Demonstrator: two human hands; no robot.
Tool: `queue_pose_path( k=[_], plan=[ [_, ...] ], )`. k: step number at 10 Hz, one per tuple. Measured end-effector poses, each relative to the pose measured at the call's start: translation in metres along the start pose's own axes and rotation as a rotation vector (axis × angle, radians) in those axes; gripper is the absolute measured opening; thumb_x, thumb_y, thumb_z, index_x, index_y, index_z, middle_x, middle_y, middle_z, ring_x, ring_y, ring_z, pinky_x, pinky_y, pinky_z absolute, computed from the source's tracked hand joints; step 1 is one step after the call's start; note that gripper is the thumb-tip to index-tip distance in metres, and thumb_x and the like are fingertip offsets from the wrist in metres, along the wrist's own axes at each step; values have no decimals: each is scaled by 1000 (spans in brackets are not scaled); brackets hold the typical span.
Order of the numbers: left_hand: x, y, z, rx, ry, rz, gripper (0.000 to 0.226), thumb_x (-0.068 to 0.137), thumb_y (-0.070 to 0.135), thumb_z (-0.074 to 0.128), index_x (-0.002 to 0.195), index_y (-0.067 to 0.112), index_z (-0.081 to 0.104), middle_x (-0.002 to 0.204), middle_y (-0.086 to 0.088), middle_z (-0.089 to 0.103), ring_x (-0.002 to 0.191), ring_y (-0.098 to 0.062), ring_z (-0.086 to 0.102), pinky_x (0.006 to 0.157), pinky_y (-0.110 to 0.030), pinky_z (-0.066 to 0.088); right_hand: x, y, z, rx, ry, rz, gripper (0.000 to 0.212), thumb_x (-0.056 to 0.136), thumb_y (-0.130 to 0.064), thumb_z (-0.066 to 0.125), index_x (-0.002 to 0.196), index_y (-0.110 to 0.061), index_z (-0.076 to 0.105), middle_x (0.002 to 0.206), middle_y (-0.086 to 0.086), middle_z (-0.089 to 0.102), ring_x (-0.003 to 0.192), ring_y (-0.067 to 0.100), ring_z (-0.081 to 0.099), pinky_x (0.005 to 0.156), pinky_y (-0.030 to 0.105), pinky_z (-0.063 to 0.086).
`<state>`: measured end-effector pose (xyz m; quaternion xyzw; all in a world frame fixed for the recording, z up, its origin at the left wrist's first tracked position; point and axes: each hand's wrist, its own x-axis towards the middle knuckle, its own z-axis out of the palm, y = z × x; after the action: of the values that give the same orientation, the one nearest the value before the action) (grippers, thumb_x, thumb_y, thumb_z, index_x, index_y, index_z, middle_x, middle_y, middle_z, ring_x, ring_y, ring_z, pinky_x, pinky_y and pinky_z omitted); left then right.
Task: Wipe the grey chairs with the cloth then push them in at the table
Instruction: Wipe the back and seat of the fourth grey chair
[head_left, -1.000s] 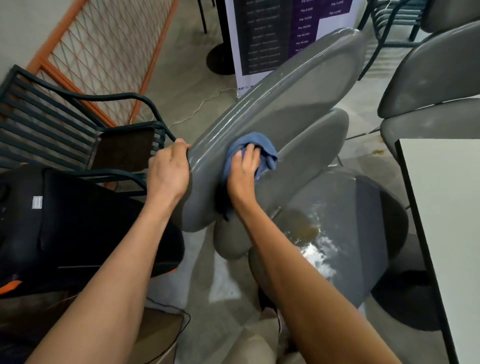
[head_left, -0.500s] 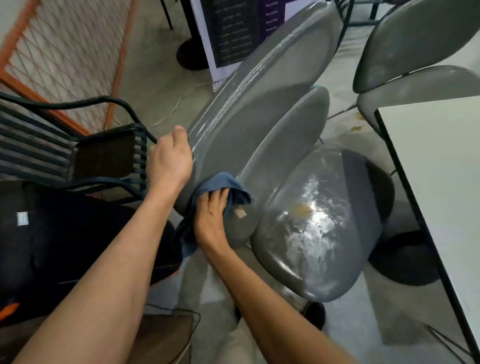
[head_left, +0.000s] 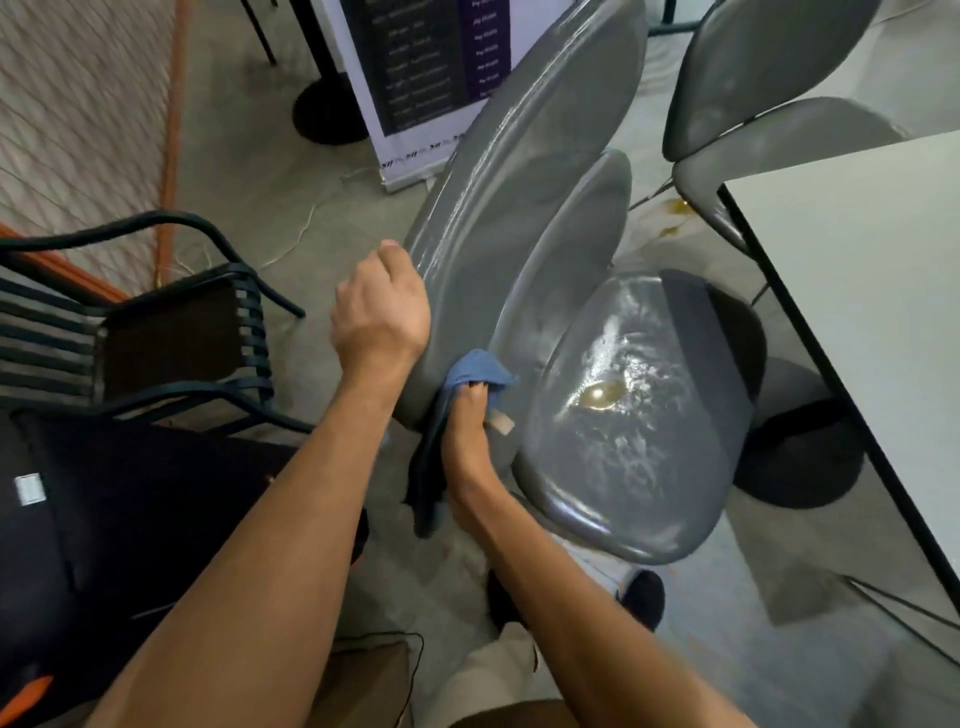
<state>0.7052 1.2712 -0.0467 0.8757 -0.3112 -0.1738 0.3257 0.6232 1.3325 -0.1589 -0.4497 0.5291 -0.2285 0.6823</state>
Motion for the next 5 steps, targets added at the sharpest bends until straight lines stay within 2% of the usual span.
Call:
queue_pose_path(
  k=[1,2,3,4,5],
  plan=[
    [0,-2,1,-21,5,12,57,110,40,23,111,5,68,121,-21,67,117,-40,57,96,-46,41,-15,6,10,-9,61,25,105,78,-73,11,156,-3,22,163,17,24,151,28,23,123,48,19],
    [-1,-2,0,-29,19,26,57,110,40,23,110,5,69,119,-21,67,116,-41,58,97,-47,42,32,-14,-2,-5,113,7,104,75,-67,8,153,0,26,159,18,29,147,30,28,121,51,22],
    [-1,1,0,-14,27,12,57,110,40,23,115,7,69,124,-21,66,120,-41,57,99,-45,42,72,-31,-9,112,169,199,78,78,-61,17,141,-25,47,147,2,43,138,23,39,116,43,27],
    [-3,2,0,8,33,-3,55,110,40,24,123,9,67,130,-21,64,124,-41,55,101,-43,40,53,-36,0,133,207,229,63,96,-55,26,147,-22,42,154,3,37,143,25,35,118,45,27],
    [-2,1,-1,14,37,5,57,110,41,24,119,7,68,126,-21,66,120,-41,57,99,-44,41,7,-43,21,50,244,93,50,110,-32,38,152,-9,26,161,15,21,151,32,14,123,45,14]
  ],
)
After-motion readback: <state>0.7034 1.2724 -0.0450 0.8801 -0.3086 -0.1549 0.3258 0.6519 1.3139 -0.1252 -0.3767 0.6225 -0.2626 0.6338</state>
